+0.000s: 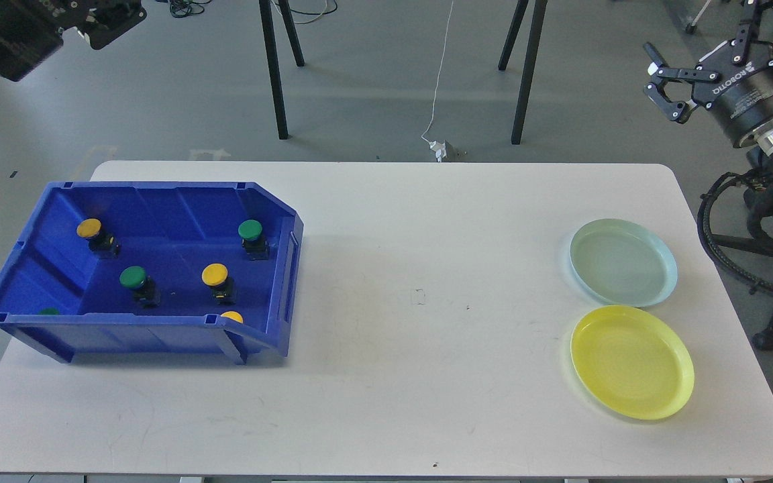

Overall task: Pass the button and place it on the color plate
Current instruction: 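Move the left gripper down into the blue bin toward a button, then grasp a yellow-topped button in the bin with the left gripper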

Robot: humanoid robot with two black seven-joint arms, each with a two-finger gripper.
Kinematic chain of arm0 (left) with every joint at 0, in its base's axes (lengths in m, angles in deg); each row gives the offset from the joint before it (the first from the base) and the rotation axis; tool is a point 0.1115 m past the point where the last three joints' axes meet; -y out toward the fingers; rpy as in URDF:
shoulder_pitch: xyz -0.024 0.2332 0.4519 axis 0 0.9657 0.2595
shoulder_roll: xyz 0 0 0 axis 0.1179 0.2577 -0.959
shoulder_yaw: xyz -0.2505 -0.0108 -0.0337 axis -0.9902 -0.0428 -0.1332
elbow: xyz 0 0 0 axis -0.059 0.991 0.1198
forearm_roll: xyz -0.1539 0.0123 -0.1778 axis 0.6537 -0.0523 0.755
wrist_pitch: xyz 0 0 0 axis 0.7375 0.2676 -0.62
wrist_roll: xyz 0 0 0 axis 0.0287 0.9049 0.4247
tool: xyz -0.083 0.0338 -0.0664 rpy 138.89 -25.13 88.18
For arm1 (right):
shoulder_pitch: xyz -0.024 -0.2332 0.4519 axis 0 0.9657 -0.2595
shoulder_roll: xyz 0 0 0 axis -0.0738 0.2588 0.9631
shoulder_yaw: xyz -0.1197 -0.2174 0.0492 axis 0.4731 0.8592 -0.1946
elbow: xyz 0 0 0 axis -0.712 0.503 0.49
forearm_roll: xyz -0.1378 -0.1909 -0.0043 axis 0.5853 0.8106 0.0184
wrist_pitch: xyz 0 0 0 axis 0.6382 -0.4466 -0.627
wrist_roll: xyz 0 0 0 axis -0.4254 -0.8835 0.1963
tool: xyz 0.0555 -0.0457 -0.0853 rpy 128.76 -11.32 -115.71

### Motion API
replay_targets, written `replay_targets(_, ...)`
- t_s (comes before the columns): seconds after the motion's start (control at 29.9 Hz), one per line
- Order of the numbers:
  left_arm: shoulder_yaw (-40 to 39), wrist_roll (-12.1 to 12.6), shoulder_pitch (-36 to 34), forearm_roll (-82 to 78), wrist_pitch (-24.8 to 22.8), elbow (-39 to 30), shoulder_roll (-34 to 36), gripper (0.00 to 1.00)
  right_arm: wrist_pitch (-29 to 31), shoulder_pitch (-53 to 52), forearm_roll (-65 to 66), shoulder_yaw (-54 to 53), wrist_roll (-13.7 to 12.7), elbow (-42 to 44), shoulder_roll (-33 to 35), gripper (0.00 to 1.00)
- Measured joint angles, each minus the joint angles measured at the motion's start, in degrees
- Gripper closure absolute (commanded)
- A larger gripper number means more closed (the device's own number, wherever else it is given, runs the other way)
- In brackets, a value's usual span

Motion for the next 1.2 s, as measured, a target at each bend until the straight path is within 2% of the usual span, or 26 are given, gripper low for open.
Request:
replay_targets(0.07,7.48,0.0,-5.33,-10.22,0.13,-0.1,0.64,0.04,0.0,0.0,0.0,-0.4,0.0,0.12,-0.27,0.01)
replay_targets(0.17,15.94,0.0,-9.29,-27.0,4.2,-0.41,0.42,0.02,0.0,0.0,0.0,-0.71,0.0,0.2,-0.85,0.01)
replay_targets(0.27,22.41,0.0,-11.08,-39.26,8.5,-1.73,-1.51,0.01,0.0,-0.03,0.0,-0.78,0.0,0.27,-1.1,0.01)
replay_targets(0.5,34.57,-0.01,-11.36,-54.04,16.92,-1.35,-4.54,0.01,0.0,1.1,0.0,-0.79,0.0,0.79,-1.13,0.01)
replay_targets(0.8,36.94,0.0,-3.58,-62.66,18.61,11.39,-14.08,0.01,0.0,1.34,0.0,-0.79,-0.02,1.94,-1.95,0.01)
replay_targets(1.2,37.06,0.0,-0.98,-63.4,18.62,18.38,-17.52,0.01,0.0,2.34,0.0,-1.46,-0.02,1.72,-1.07,0.01)
